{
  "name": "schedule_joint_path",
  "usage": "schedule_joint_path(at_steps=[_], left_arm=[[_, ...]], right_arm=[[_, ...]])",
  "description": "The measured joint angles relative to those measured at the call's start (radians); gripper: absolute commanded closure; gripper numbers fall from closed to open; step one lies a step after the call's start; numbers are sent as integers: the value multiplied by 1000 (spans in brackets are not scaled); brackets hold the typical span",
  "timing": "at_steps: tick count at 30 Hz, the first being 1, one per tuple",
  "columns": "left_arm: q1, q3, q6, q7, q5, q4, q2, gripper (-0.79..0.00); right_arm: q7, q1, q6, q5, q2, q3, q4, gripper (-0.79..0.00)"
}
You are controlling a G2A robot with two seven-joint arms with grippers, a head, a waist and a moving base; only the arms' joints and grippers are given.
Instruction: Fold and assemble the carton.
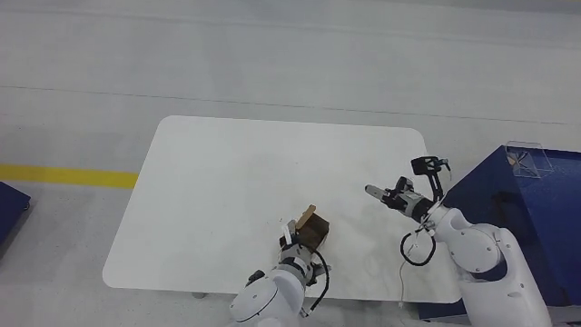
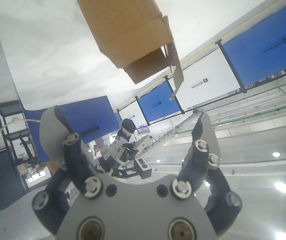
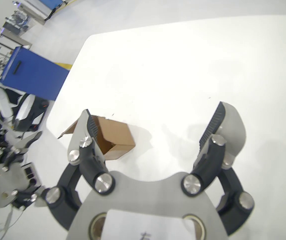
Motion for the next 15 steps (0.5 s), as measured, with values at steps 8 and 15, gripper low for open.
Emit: schedule_joint_path(at_steps=[8,15], left_arm=[[79,52,345,88,464,-77,35,-785],[66,43,509,-58,553,129,16,-785]], right_arm=[[11,35,13,-214,-11,-186,62,-785],[-26,67,32,-279,-20,-269,113,-785]])
